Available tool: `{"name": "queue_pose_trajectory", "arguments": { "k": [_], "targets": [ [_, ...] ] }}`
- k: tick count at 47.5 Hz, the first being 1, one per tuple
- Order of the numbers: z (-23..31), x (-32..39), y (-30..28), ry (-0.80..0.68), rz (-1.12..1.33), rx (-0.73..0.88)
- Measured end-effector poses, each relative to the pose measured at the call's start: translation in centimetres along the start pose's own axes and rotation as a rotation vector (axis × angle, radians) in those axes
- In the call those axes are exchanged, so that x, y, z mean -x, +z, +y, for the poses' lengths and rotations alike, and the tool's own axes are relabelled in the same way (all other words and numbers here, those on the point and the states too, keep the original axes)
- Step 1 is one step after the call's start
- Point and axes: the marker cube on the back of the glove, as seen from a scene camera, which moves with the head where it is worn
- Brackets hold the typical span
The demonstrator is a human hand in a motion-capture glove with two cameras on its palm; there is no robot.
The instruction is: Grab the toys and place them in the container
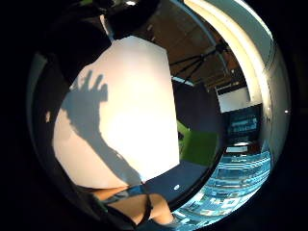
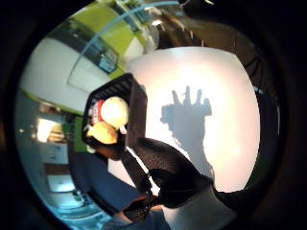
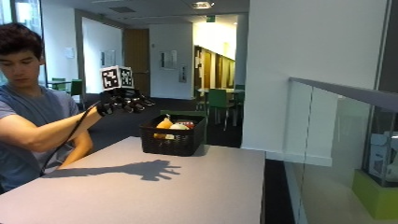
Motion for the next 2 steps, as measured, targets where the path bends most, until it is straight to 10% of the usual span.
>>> {"name": "queue_pose_trajectory", "arguments": {
  "k": [2],
  "targets": [
    [0.05,-0.05,0.09,-0.001,-0.002,0.003]
  ]
}}
